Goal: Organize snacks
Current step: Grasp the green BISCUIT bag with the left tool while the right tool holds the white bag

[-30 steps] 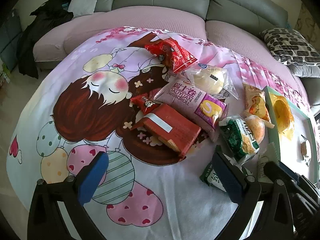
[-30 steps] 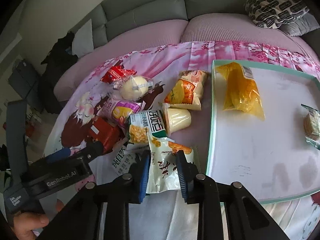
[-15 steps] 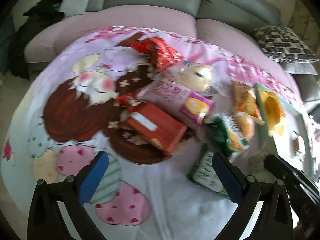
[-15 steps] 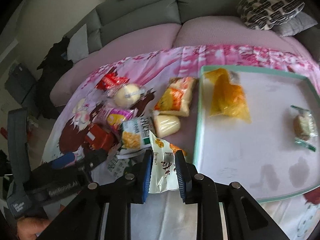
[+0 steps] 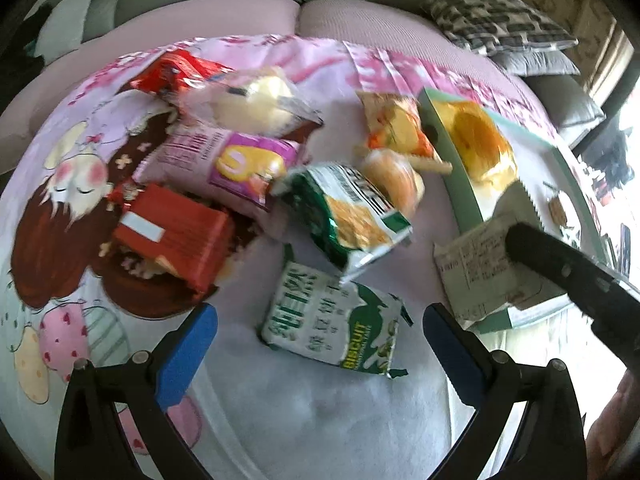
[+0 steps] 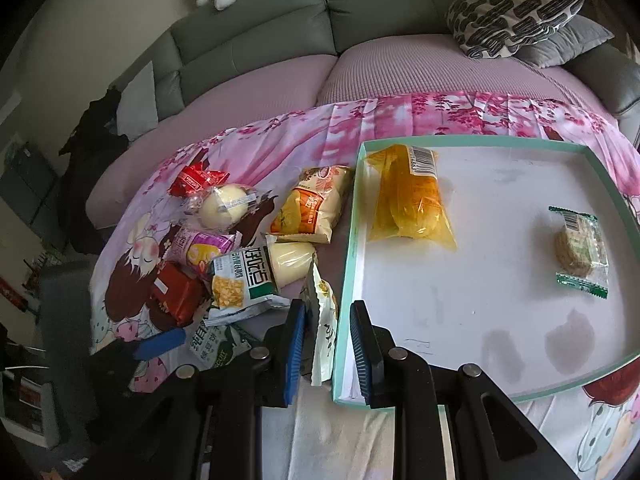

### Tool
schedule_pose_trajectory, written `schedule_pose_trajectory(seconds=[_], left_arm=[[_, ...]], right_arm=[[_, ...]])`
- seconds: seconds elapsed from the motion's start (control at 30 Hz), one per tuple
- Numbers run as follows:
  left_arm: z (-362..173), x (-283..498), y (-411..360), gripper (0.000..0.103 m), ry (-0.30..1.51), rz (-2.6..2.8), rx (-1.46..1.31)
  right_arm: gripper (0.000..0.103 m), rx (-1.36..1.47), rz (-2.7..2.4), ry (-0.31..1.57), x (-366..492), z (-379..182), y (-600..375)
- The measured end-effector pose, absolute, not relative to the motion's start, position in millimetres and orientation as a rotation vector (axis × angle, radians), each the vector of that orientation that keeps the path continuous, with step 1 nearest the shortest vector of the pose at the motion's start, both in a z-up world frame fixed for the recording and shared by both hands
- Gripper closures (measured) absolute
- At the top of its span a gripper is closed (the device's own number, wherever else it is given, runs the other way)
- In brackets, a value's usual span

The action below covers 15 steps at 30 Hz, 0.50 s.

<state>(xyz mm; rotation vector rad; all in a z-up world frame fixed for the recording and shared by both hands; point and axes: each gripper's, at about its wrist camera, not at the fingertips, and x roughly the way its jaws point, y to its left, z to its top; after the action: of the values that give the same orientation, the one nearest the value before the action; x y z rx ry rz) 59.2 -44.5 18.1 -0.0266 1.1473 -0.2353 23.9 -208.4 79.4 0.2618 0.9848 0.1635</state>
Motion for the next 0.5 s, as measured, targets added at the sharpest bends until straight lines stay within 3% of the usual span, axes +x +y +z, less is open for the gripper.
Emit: schedule_pose_trajectory(seconds=[0.03,0.1,0.2,0.37,0.5], left_arm=[[16.0,59.5,-47.4,0.002,1.153,-0.235,-0.02],[12.7,58.9,-50.8,0.017,1.162,-0.233,-0.008],[17.0,58.0,-49.9,0.031,1.144,-0.249,-0.029],[23.0,60.5,-34.6,0.038,1.122,-0.22,-0.075],[23.8,63.8,-21.2,0.038,1.118,-0.169,-0.107]], right_arm=[[0.078,0.263,0.164,0.985,23.8,79.2,-208.4],[0.078,0.263,0.166,0.988,23.9,78.9,-208.4],[0.078,0.257,0.172,0.994,23.9,77.6,-206.2],[0.077,0.232,0.208,1.004,23.8,74.6,-196.1],[0.064,0.21,0.225,1.025,24.1,69.4,-187.5]])
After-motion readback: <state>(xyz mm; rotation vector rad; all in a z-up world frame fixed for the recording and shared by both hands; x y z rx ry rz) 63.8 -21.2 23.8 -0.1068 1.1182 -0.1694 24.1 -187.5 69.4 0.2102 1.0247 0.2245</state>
